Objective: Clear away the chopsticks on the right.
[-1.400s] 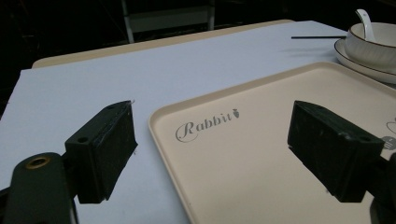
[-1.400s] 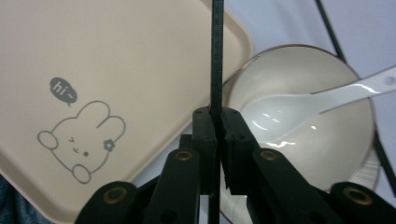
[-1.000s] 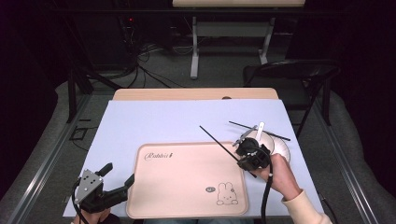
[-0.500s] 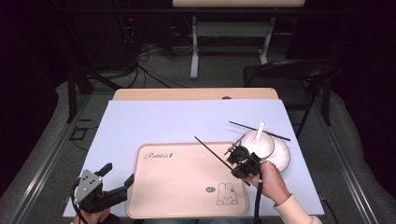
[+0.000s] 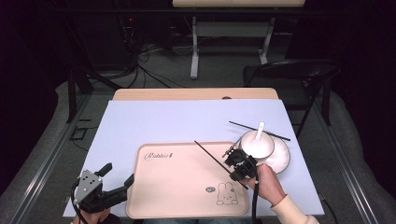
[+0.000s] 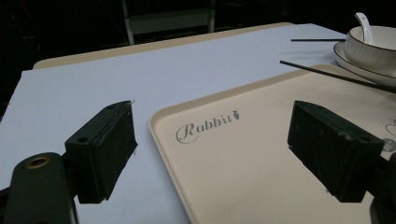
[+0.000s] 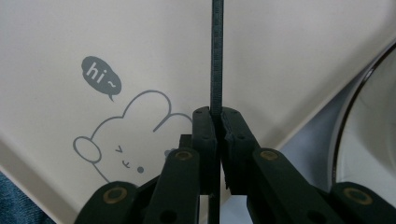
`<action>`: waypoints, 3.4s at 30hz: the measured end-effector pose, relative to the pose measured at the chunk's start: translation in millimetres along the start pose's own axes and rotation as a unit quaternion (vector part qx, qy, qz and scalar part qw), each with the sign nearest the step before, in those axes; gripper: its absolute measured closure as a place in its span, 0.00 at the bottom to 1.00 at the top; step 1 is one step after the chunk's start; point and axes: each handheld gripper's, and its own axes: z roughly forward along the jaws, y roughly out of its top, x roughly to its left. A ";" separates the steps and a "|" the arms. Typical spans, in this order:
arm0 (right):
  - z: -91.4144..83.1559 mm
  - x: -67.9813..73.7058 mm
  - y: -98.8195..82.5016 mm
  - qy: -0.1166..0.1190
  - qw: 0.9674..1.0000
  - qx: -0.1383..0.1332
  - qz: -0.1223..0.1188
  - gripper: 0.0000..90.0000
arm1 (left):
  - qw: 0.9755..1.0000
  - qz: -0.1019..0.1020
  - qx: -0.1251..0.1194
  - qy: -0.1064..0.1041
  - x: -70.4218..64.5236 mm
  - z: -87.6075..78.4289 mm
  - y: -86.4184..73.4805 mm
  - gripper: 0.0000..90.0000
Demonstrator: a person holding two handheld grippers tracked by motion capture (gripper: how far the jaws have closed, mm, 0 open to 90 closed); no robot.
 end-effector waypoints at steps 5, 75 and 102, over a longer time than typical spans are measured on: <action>14.0 6.2 2.2 0.002 1.000 0.017 -0.004 0.94 | 1.000 0.000 -0.001 -0.001 0.2 0.0 -0.1 0.17; -96.0 -200.5 -2.2 -0.065 0.990 -0.019 -0.126 0.00 | 1.000 0.002 0.002 0.002 -1.1 1.2 0.2 0.17; -37.6 -226.8 7.7 -0.069 0.987 0.031 -0.143 0.41 | 1.000 0.002 0.000 0.001 -0.8 0.9 0.1 0.17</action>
